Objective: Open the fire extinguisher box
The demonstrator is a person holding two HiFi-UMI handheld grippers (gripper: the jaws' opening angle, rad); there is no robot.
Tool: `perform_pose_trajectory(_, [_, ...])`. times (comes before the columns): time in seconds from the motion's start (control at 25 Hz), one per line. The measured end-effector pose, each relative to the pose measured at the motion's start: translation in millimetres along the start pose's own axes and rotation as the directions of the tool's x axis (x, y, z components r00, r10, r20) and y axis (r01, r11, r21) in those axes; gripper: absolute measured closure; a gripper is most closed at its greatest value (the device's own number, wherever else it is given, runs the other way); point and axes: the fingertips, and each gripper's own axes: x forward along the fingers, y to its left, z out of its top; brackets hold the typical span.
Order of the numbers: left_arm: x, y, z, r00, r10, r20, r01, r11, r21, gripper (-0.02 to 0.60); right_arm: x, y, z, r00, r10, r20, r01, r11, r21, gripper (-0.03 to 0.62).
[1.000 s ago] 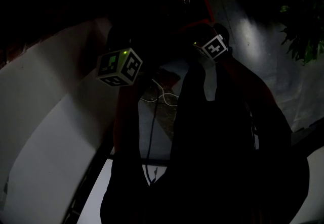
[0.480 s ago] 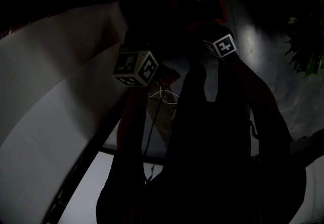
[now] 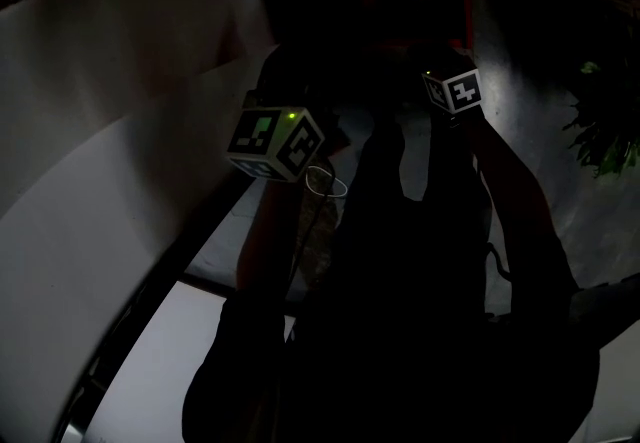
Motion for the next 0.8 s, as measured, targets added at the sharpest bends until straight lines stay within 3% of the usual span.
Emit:
perform_pose_trajectory(0.24, [-31, -17, 22, 0.997, -0.025, 0.071, 0.024, 1.0, 0.008, 0.578, 1, -1, -1, 1.0, -0.006, 0.007, 0.006, 1.0, 0.02, 0.594])
perform_pose_trajectory(0.44, [-50, -15, 8, 0.998, -0.011, 0.059, 0.011, 1.0, -0.01, 0.578, 4, -3, -4, 1.0, -0.026, -0.01, 0.027, 0.999, 0.04, 0.594])
perform_pose_trajectory(0.8, [-62, -18, -10, 0.999, -0.014, 0.042, 0.013, 0.999, 0.03, 0.578, 8, 1, -5, 0.999, -0.026, -0.028, 0.028, 0.998, 0.065, 0.594])
